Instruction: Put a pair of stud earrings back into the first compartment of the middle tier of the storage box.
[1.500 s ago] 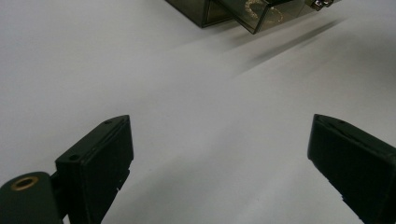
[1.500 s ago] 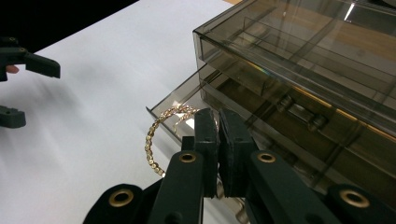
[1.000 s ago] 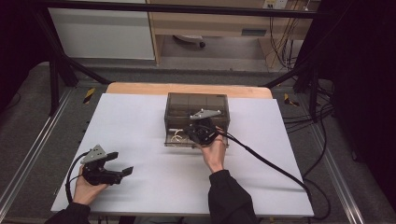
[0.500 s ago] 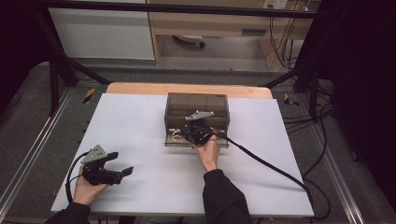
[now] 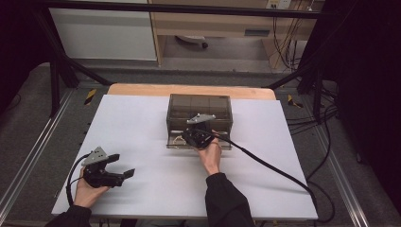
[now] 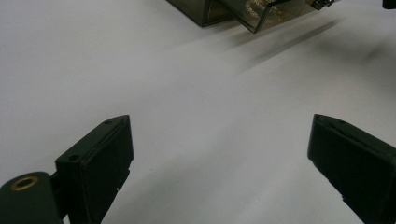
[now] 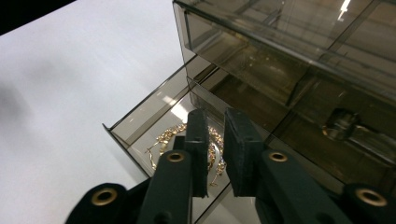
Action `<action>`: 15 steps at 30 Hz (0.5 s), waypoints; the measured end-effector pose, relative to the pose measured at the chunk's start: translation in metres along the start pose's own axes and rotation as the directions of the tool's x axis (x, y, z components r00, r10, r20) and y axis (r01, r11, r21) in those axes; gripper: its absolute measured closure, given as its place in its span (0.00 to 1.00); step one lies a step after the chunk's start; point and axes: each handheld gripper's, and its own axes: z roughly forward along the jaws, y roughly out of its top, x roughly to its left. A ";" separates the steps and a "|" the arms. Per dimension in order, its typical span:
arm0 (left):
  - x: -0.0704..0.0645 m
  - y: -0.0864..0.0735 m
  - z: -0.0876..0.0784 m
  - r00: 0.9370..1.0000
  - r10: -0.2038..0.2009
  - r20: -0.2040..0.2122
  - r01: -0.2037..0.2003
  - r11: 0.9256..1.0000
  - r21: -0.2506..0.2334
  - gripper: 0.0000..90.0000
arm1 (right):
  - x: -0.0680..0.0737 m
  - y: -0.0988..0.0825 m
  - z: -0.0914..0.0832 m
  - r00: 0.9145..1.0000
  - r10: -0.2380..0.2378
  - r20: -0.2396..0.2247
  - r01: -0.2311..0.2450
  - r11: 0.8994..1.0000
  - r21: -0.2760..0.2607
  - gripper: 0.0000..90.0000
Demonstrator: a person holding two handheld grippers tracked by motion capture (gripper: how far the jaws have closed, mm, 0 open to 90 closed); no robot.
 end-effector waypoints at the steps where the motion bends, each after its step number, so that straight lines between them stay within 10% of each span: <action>1: 0.000 0.000 0.000 1.000 -0.001 0.001 0.001 1.000 0.000 0.08 | 0.000 0.000 -0.003 1.000 -0.002 0.000 0.002 1.000 -0.004 0.83; 15: 0.000 0.000 0.001 1.000 0.000 -0.001 0.000 1.000 0.005 0.08 | -0.007 -0.009 -0.060 0.999 0.013 -0.035 -0.015 0.998 -0.067 0.29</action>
